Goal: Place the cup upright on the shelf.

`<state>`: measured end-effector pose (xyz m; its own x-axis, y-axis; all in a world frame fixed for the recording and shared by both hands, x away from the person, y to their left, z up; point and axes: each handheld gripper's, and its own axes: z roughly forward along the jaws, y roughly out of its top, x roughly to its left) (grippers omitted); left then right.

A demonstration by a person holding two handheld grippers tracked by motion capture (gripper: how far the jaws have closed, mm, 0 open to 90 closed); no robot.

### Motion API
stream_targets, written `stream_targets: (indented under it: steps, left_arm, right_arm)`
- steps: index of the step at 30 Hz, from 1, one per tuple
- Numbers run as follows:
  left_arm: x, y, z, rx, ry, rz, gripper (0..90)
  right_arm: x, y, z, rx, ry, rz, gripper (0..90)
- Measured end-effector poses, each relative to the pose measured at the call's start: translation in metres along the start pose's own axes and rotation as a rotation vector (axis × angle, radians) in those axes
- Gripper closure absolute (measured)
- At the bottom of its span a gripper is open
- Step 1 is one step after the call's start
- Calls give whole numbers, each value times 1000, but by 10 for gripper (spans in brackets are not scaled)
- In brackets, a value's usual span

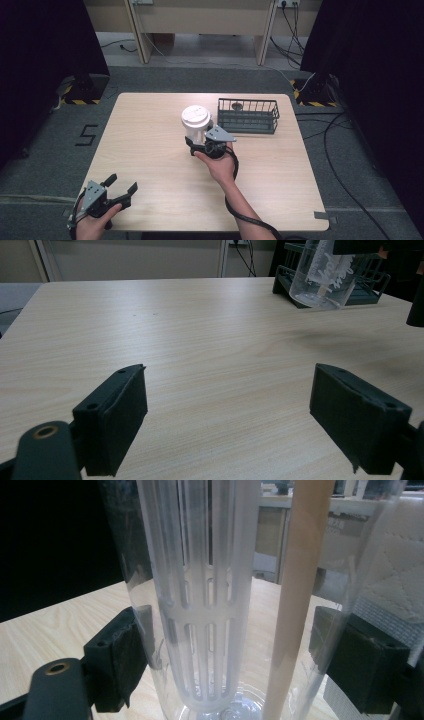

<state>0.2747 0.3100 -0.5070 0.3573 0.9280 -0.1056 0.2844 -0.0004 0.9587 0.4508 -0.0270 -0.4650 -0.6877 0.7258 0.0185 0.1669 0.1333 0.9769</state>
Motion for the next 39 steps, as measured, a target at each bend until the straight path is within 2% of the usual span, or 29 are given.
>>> stream_targets:
  steps: [39]
  left_arm:
    - [0,0,0,2,5,2,149]
  right_arm:
    - [-40,18,-29,-27,-108,3,186]
